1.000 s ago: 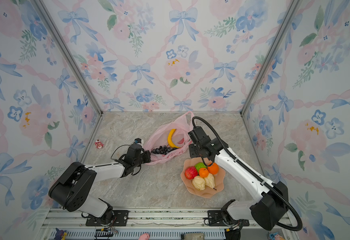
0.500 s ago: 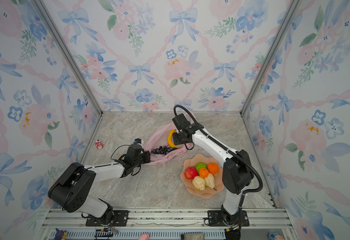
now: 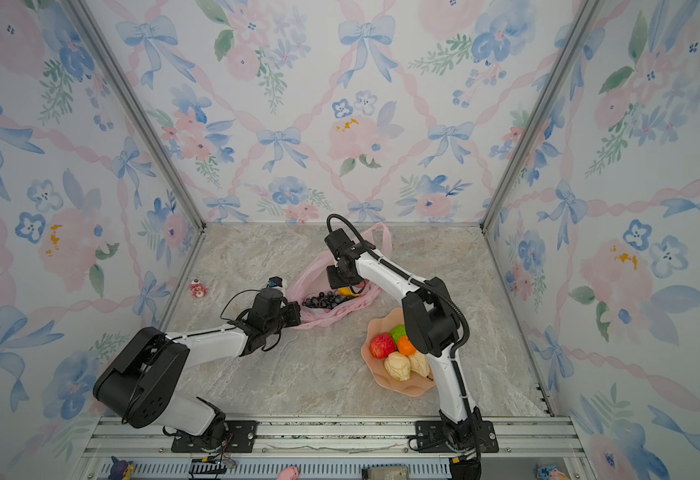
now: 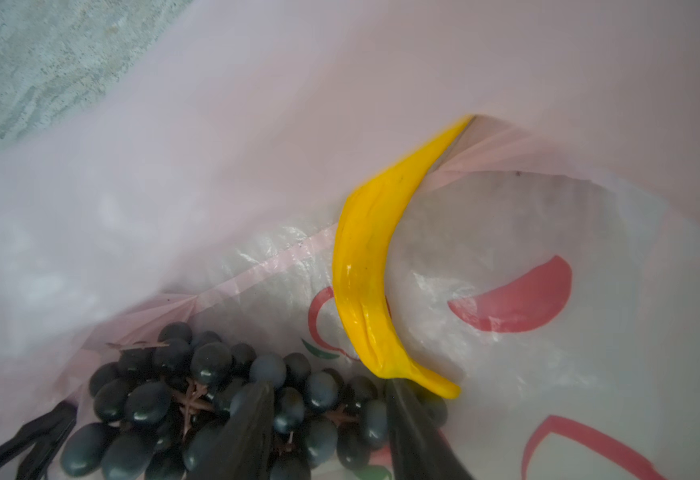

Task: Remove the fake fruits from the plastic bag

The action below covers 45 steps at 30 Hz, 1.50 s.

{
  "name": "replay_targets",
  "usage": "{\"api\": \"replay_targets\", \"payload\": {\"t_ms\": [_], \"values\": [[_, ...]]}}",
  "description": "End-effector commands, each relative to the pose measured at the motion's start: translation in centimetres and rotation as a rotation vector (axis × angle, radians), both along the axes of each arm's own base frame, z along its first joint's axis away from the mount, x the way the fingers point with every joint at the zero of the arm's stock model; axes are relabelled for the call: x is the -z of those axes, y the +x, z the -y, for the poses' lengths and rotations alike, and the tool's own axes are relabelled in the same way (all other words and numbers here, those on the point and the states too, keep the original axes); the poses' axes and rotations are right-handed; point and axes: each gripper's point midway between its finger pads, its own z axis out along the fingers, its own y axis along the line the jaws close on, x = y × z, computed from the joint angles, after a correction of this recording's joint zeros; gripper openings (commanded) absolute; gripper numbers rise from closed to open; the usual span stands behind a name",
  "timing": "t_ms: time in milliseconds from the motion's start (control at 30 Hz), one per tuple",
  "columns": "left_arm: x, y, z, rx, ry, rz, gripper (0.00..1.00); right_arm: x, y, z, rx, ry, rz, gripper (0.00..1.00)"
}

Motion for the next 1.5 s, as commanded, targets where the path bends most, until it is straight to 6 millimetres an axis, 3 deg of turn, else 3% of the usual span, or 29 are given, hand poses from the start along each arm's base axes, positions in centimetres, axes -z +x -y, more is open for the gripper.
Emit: {"api": "replay_targets", "payload": {"t_ms": [0, 433, 733, 800, 1033, 1233, 1467], "values": [[0.2, -0.3, -0.3, 0.006, 0.023, -0.001, 0.00, 1.0, 0.2, -0.5, 0.002, -0.024, -0.017, 0.47], [0.5, -0.6, -0.3, 0.008, 0.020, -0.010, 0.00, 4.4, 2.4, -0.4, 0.011, -0.124, -0.028, 0.47], [0.4, -0.5, -0.2, 0.010, 0.014, -0.010, 0.00, 5.6, 3.2, -0.7, 0.016, -0.139, -0.036, 0.46], [0.4, -0.5, -0.2, 0.010, 0.012, -0.009, 0.00, 5.7, 3.2, -0.9, 0.016, -0.133, -0.039, 0.42], [0.6, -0.8, -0.3, -0.015, -0.002, -0.022, 0.00, 4.5, 3.1, -2.0, 0.003, -0.095, -0.018, 0.26], [-0.4, -1.0, 1.2, 0.024, 0.041, 0.033, 0.00, 3.5, 3.4, -2.0, 0.003, -0.078, 0.000, 0.23], [-2.1, -1.8, 3.6, 0.084, 0.206, 0.148, 0.00, 2.8, 3.6, -1.2, 0.014, -0.056, 0.010, 0.23]]}}
